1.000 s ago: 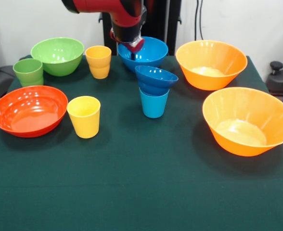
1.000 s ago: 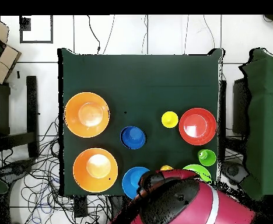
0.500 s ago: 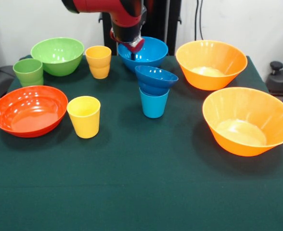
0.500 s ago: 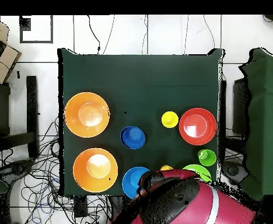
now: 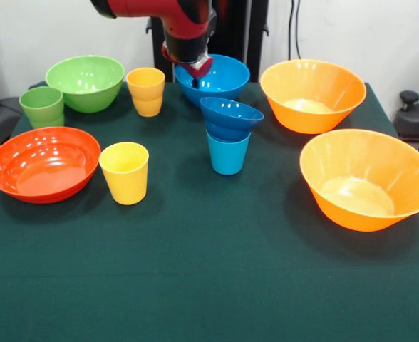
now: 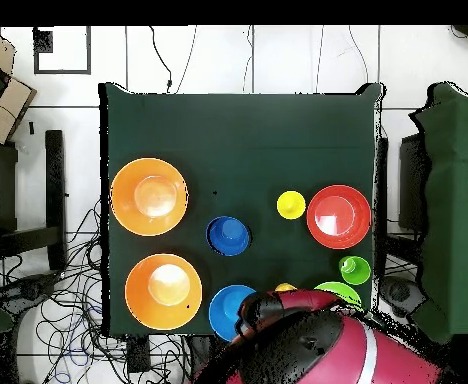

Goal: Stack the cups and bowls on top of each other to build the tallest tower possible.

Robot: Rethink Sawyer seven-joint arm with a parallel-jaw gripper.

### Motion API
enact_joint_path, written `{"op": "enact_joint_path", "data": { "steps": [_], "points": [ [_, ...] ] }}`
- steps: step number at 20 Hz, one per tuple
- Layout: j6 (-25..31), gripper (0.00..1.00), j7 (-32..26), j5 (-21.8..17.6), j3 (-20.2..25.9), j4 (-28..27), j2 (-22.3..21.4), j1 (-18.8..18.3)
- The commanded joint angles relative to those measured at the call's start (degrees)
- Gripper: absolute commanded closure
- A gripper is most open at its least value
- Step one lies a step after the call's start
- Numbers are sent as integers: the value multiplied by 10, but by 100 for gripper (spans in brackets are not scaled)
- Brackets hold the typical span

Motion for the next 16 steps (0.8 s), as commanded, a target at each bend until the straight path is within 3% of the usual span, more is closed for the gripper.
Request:
{"op": "enact_joint_path", "data": {
  "steps": [1, 16],
  "points": [
    [-39, 100, -34, -15, 63, -59, -14, -6],
    [-17, 100, -38, -5, 73, -43, -42, -11]
  ]
}}
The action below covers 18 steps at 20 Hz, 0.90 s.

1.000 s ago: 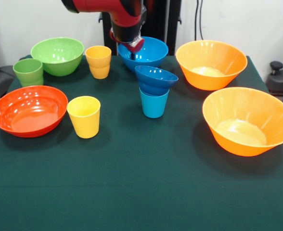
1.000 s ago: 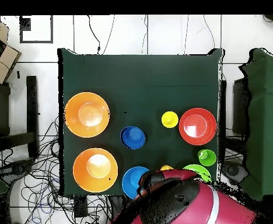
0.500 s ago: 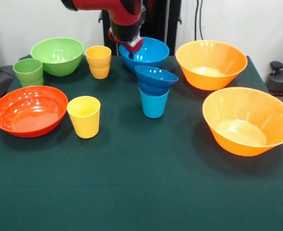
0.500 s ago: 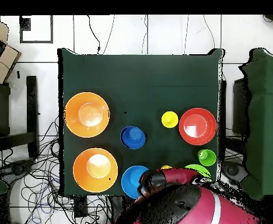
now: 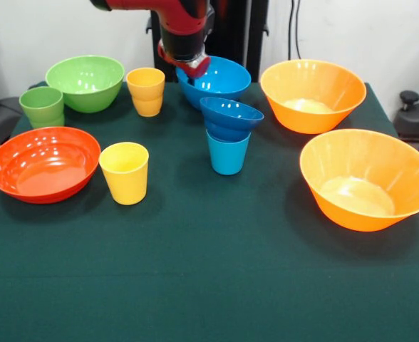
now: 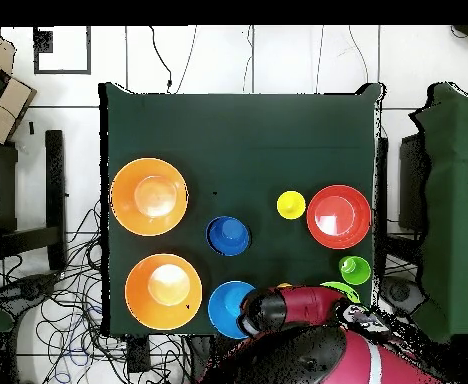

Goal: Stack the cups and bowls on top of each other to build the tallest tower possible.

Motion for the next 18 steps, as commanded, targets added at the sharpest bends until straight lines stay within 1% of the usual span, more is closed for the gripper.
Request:
{"op": "enact_joint_path", "data": {
  "steps": [1, 4, 9, 18],
  "points": [
    [-17, 100, -37, -4, 65, -42, -11, -10],
    [-16, 100, -34, -3, 65, -42, -11, -8],
    [-2, 100, -39, 3, 71, -37, -25, -11],
    [7, 100, -35, 8, 76, -25, -40, -13]
  ]
}}
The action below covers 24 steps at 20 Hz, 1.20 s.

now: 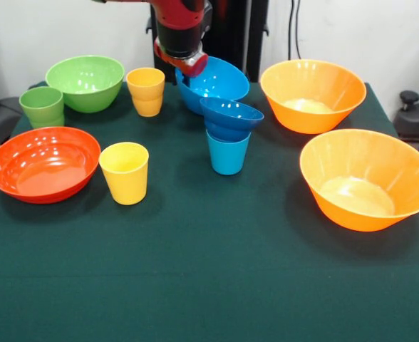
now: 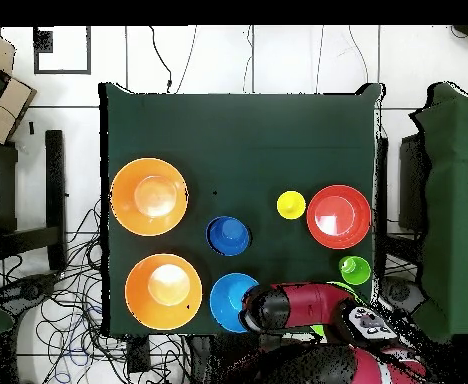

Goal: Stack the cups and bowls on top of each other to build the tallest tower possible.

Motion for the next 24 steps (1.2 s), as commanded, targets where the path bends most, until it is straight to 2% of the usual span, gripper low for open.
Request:
{"op": "enact_joint_path", "data": {
  "steps": [1, 24],
  "points": [
    [10, 100, -35, 9, 62, -29, -10, -5],
    [40, 100, -42, 15, 76, -4, -43, -15]
  ]
}}
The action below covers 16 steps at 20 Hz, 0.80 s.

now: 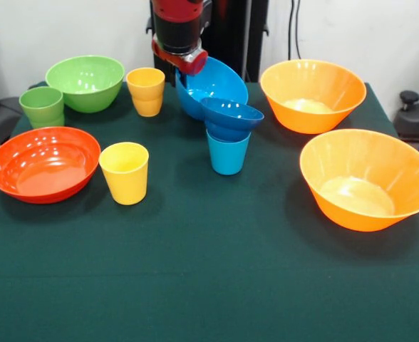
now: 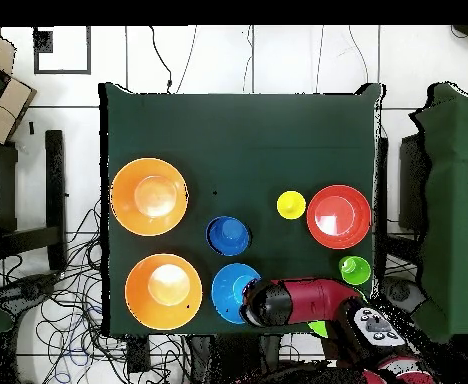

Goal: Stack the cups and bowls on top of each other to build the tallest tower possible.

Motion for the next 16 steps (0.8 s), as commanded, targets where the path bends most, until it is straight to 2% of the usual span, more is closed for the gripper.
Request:
{"op": "enact_joint_path", "data": {
  "steps": [1, 11, 16],
  "points": [
    [34, 100, -42, 16, 56, -6, -10, -7],
    [41, 100, -36, 22, 60, 8, -18, -2],
    [35, 100, -21, 28, 62, 23, -24, 14]
  ]
}}
